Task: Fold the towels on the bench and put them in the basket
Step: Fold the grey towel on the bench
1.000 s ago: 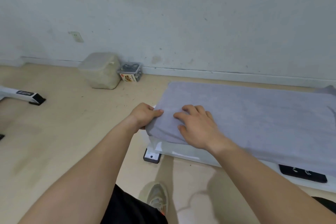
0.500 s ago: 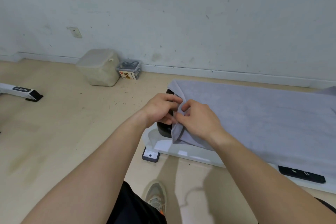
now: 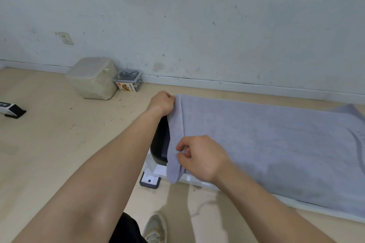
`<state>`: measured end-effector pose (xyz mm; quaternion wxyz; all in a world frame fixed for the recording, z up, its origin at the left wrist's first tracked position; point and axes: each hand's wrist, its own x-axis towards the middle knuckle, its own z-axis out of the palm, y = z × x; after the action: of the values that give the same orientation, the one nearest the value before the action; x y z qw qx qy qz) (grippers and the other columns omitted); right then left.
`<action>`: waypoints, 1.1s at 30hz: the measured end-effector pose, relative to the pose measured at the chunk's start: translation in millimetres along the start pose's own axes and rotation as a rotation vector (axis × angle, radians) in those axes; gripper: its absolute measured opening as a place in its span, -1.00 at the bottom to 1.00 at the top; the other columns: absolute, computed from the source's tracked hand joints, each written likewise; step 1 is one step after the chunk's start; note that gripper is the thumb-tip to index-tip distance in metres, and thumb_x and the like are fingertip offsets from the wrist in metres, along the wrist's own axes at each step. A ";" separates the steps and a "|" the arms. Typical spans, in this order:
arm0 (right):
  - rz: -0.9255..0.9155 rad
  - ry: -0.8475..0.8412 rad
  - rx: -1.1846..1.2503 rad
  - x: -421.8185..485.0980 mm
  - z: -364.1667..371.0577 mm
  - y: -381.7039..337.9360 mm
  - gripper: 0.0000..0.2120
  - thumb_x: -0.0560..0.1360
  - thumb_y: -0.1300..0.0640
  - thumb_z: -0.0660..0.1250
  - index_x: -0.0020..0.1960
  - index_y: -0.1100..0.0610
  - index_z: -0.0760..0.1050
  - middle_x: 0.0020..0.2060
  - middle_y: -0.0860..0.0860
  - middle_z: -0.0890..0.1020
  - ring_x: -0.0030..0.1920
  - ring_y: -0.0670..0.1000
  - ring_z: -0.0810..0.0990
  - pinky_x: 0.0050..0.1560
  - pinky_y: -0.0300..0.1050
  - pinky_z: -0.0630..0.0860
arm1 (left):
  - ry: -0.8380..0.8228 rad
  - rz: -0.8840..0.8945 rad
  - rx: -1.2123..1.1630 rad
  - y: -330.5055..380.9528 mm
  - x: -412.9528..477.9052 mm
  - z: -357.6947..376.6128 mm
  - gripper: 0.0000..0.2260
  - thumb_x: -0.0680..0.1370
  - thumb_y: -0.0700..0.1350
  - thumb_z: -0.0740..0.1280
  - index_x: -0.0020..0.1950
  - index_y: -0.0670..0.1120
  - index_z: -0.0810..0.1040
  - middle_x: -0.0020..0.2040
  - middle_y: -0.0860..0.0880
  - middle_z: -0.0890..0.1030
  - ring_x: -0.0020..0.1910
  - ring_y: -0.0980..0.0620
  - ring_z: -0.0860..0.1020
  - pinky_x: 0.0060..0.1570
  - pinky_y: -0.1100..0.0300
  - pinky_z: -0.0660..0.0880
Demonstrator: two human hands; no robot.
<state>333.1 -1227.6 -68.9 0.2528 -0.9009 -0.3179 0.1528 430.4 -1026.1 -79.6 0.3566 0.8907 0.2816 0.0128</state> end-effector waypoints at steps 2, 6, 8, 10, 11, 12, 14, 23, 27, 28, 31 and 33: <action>-0.049 0.007 -0.024 1.5 1.5 -1.8 -0.79 0.55 -0.03 0.21 0.04 0.00 0.59 -0.19 -0.05 0.65 -0.10 0.04 0.60 -0.07 -0.01 0.58 | 0.063 0.008 -0.042 3.9 7.7 0.3 -0.76 0.58 -0.06 0.33 0.21 -0.11 0.57 0.22 -0.12 0.60 0.18 -0.12 0.56 0.04 0.16 0.43; -0.094 0.012 -0.029 3.0 -6.3 0.5 -0.79 0.57 0.01 0.20 0.00 -0.02 0.61 -0.24 -0.09 0.63 -0.15 0.00 0.57 -0.16 -0.08 0.52 | 0.137 0.089 -0.020 14.9 8.3 -5.8 -0.83 0.49 -0.17 0.39 0.06 -0.01 0.58 0.04 -0.01 0.62 0.02 -0.02 0.57 -0.01 0.18 0.48; -0.093 0.039 -0.035 1.4 -13.1 4.0 -0.80 0.56 0.02 0.20 0.02 -0.03 0.61 -0.23 -0.10 0.62 -0.14 -0.01 0.57 -0.16 -0.09 0.51 | 0.135 0.163 -0.035 26.6 -2.4 -8.2 -0.91 0.50 -0.12 0.39 -0.01 -0.02 0.56 -0.10 0.04 0.59 -0.10 0.03 0.55 -0.10 0.19 0.44; -0.077 0.082 -0.037 -1.1 -21.5 9.5 -0.80 0.56 0.03 0.20 0.03 -0.02 0.60 -0.22 -0.10 0.62 -0.13 0.00 0.57 -0.15 -0.08 0.51 | 0.071 0.235 -0.092 39.6 -18.3 -6.7 -0.94 0.53 -0.12 0.35 -0.05 0.00 0.49 -0.22 0.03 0.56 -0.25 0.03 0.53 -0.21 0.18 0.42; -0.066 0.104 -0.044 -2.7 -26.4 13.7 -0.81 0.56 0.03 0.21 0.02 -0.02 0.60 -0.22 -0.10 0.62 -0.13 0.00 0.56 -0.16 -0.08 0.50 | 0.031 0.270 -0.117 46.3 -27.3 -4.8 -0.93 0.54 -0.14 0.31 -0.08 0.02 0.45 -0.26 0.01 0.56 -0.32 0.01 0.52 -0.27 0.17 0.43; -0.051 0.127 -0.053 -4.6 -32.0 19.1 -0.81 0.55 0.03 0.21 0.01 -0.02 0.60 -0.21 -0.09 0.62 -0.12 0.00 0.56 -0.16 -0.08 0.49 | -0.002 0.304 -0.133 53.1 -35.8 -1.9 -0.90 0.54 -0.17 0.27 -0.09 0.04 0.43 -0.31 -0.01 0.56 -0.39 0.00 0.51 -0.32 0.16 0.43; 0.005 0.169 -0.067 -10.6 -45.8 34.4 -0.82 0.54 0.02 0.21 0.01 -0.03 0.59 -0.18 -0.10 0.62 -0.09 0.00 0.56 -0.13 -0.08 0.51 | -0.046 0.368 -0.137 69.3 -54.8 4.2 -0.85 0.54 -0.22 0.20 -0.07 0.04 0.40 -0.37 -0.02 0.55 -0.47 0.02 0.49 -0.37 0.15 0.43; 0.449 0.432 -0.107 -80.8 -131.5 169.5 -0.66 0.53 0.00 0.27 0.29 -0.01 0.54 0.27 0.05 0.48 0.30 0.14 0.43 0.24 0.08 0.46 | -0.213 0.535 -0.044 162.4 -122.0 70.5 -0.79 0.54 -0.21 0.23 -0.07 0.00 0.64 -0.19 0.04 0.65 -0.23 0.09 0.61 -0.19 0.24 0.53; 0.716 0.564 -0.089 -123.8 -155.7 222.7 -0.49 0.54 0.00 0.27 0.47 0.05 0.35 0.43 0.10 0.31 0.40 0.22 0.26 0.33 0.12 0.34 | -0.312 0.518 -0.109 201.2 -139.5 108.8 -0.79 0.54 -0.20 0.24 -0.07 -0.06 0.69 -0.11 0.09 0.67 -0.17 0.02 0.68 -0.04 0.18 0.59; 0.762 0.586 -0.080 -130.8 -160.7 232.8 -0.47 0.54 0.00 0.27 0.49 0.08 0.31 0.44 0.11 0.29 0.41 0.24 0.24 0.32 0.14 0.33 | -0.351 0.500 -0.118 209.2 -143.1 117.3 -0.76 0.53 -0.23 0.22 -0.06 -0.07 0.69 -0.10 0.05 0.68 -0.20 -0.02 0.70 -0.03 0.18 0.60; 0.845 0.633 -0.017 -136.0 -176.7 259.1 -0.44 0.54 0.04 0.25 0.50 0.14 0.26 0.47 0.15 0.26 0.43 0.26 0.21 0.33 0.16 0.29 | -0.466 0.522 -0.080 225.9 -149.7 138.0 -0.68 0.50 -0.33 0.13 0.01 -0.12 0.66 -0.19 -0.07 0.70 -0.19 -0.06 0.72 -0.06 0.22 0.58; 0.847 0.622 -0.004 -126.4 -188.1 271.1 -0.46 0.53 0.09 0.22 0.49 0.16 0.26 0.46 0.16 0.29 0.43 0.26 0.23 0.32 0.15 0.30 | -0.534 0.574 -0.036 230.4 -150.5 148.6 -0.72 0.50 -0.36 0.17 0.04 -0.17 0.63 -0.30 -0.05 0.66 -0.14 -0.06 0.72 -0.16 0.26 0.57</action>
<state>454.5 -1558.9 -49.0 0.2495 -0.9538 0.1637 -0.0338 450.6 -1331.6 -15.6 0.4147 0.8989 -0.0817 -0.1153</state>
